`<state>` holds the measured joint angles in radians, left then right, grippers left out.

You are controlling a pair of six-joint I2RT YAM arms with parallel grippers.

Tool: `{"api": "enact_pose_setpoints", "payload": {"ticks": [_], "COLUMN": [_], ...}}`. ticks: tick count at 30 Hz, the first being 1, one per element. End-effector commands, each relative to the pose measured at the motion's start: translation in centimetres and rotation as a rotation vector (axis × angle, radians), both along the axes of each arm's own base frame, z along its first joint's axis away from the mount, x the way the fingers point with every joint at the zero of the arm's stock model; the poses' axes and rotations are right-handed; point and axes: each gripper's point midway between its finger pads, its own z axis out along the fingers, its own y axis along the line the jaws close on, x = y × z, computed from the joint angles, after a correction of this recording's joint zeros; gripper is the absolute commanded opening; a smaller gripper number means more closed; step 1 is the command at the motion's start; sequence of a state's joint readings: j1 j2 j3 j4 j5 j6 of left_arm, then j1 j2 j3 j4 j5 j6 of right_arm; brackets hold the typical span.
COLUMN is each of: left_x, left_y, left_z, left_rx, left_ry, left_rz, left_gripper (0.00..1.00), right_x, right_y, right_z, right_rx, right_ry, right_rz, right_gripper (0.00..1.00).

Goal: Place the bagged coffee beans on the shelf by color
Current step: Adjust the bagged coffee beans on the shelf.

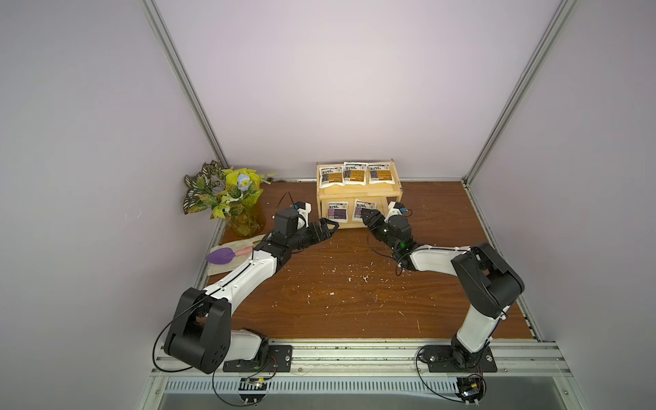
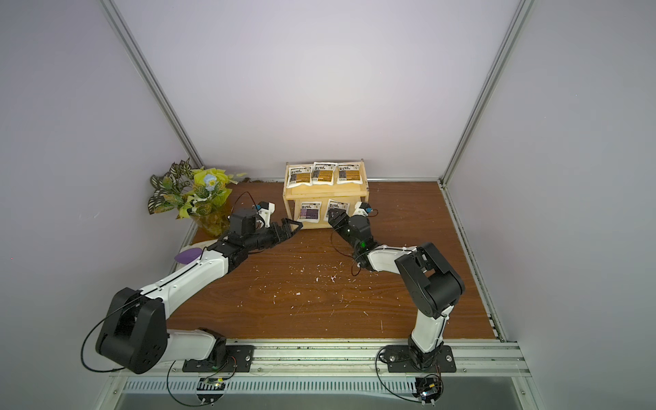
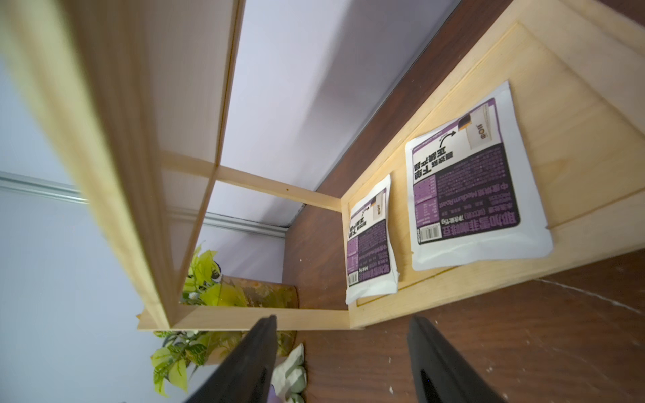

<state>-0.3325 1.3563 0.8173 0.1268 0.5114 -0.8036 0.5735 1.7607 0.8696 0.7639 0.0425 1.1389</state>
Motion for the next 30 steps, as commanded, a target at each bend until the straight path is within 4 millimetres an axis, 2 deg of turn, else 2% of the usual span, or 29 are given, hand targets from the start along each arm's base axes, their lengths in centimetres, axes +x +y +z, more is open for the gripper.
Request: {"api": "enact_pose_setpoints", "payload": {"ticks": [1,5,11,20,30], "left_x": [-0.1,-0.3,-0.4,-0.5,-0.6], "left_y": [0.6,0.6,0.6,0.7,0.8], "left_z": [0.4,0.0,0.1,-0.2,-0.3], "left_rx": [0.025,0.042,0.052,0.058,0.058], "left_ry": [-0.031,-0.024,-0.026,-0.024,-0.022], "left_rz": [-0.001,-0.010,-0.016,-0.017,-0.013], "left_gripper": [1.00,1.00,0.99,0.99,0.99], "right_x": [-0.9,-0.7,0.9,3.2,4.3], "right_y": [-0.5,-1.0,-1.0,-0.4,-0.4], "right_z": [-0.4,-0.9,-2.5,-3.4,-5.0], "right_rx": [-0.161,-0.240,-0.249,-0.268,-0.224], "right_ry": [0.000,-0.013,0.000,0.012,0.051], "right_rz": [0.054,0.086,0.143,0.131,0.079], "right_gripper": [0.67,0.68,0.68,0.68,0.67]}}
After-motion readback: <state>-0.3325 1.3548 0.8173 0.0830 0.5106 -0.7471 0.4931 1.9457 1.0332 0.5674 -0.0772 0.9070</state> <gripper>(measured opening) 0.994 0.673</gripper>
